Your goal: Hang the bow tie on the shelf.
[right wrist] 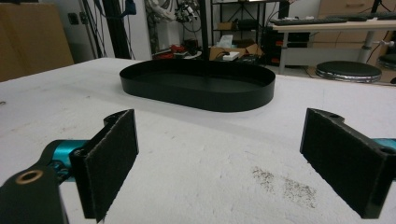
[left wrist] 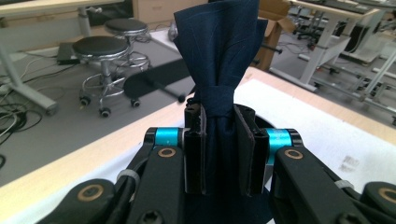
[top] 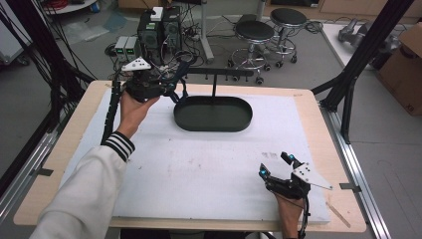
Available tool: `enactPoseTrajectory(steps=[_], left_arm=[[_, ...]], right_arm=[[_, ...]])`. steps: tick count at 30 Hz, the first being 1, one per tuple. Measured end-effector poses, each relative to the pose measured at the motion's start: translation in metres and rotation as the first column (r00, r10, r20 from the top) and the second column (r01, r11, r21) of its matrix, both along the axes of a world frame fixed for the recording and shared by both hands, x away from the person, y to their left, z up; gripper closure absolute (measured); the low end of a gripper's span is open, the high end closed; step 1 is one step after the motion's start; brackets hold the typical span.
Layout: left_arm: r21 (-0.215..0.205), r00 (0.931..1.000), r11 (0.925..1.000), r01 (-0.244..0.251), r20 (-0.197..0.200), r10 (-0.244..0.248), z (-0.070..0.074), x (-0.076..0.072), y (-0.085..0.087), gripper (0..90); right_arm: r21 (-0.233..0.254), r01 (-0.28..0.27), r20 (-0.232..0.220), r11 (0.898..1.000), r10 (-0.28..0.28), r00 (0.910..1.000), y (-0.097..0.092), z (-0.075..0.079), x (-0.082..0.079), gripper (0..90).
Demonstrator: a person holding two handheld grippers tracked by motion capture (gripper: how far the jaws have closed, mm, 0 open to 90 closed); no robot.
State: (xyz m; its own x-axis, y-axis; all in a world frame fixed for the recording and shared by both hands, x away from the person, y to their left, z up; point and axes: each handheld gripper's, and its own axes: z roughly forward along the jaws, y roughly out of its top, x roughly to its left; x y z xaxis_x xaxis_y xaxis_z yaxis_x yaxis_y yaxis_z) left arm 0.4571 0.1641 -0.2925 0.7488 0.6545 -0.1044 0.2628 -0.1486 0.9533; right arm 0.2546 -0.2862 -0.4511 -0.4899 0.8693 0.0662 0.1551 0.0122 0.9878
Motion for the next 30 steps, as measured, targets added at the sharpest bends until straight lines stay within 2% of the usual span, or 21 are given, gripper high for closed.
enactPoseTrajectory(steps=[6, 13, 15, 17, 20, 23, 28, 30], left_arm=[[0.000, 0.9999, 0.9999, 0.014, 0.004, -0.014, 0.003, 0.010, -0.013, 75.2], [-0.017, 0.9999, 0.9998, 0.007, 0.010, -0.006, 0.007, 0.024, -0.022, 75.2], [-0.007, 0.9998, 1.0000, -0.002, 0.021, 0.002, 0.010, 0.027, -0.023, 75.1], [-0.027, 0.9994, 0.9995, -0.014, 0.032, 0.015, 0.011, 0.032, -0.021, 75.2], [-0.008, 0.9990, 0.9994, -0.033, 0.030, 0.033, 0.010, 0.037, -0.020, 75.1], [-0.030, 0.9988, 0.9986, -0.044, 0.020, 0.044, 0.005, 0.043, -0.017, 75.1], [-0.024, 0.9983, 0.9982, -0.056, 0.017, 0.056, -0.001, 0.049, -0.014, 75.1], [-0.018, 0.9979, 0.9981, -0.059, 0.027, 0.059, -0.001, 0.049, -0.014, 75.1]], right_arm=[[0.003, 0.002, -0.001, 1.000, -0.002, 1.0000, 0.000, 0.000, 0.000, 10.5], [0.016, 0.001, -0.004, 1.000, -0.001, 1.0000, -0.001, 0.000, -0.001, 10.5], [0.016, 0.001, -0.004, 1.000, -0.001, 1.0000, -0.001, 0.000, -0.001, 10.5], [0.015, 0.001, -0.003, 1.000, -0.001, 1.0000, -0.001, 0.000, -0.001, 10.5], [0.015, 0.001, -0.002, 1.000, -0.001, 1.0000, -0.001, 0.000, -0.001, 10.5], [0.014, 0.002, 0.001, 1.000, -0.002, 1.0000, -0.001, 0.000, -0.001, 10.5], [0.012, 0.002, 0.006, 1.000, -0.002, 1.0000, -0.001, 0.000, 0.000, 10.5], [0.012, 0.000, 0.002, 1.000, 0.000, 1.0000, -0.001, 0.000, 0.000, 10.5]])
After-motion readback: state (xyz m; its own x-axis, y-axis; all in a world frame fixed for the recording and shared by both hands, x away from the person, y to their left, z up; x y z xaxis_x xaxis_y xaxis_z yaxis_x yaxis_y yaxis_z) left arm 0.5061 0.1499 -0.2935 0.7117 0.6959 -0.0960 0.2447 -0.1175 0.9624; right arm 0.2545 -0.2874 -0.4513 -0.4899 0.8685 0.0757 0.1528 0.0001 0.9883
